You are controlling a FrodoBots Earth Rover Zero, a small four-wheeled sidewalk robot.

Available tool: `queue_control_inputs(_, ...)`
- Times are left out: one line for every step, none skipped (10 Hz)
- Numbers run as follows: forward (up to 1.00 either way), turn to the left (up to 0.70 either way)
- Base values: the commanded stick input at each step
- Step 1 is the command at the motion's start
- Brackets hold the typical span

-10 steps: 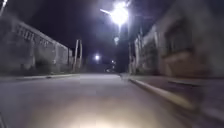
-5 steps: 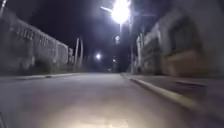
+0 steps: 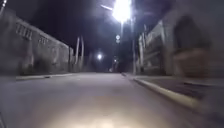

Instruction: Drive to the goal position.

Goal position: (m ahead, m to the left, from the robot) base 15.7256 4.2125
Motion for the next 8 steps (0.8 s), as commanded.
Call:
queue_control_inputs(0.7,0.0)
queue_control_inputs(0.7,-0.02)
queue_control_inputs(0.7,-0.35)
queue_control_inputs(0.7,-0.35)
queue_control_inputs(0.7,-0.35)
queue_control_inputs(0.7,-0.35)
queue_control_inputs(0.7,-0.35)
queue_control_inputs(0.7,-0.35)
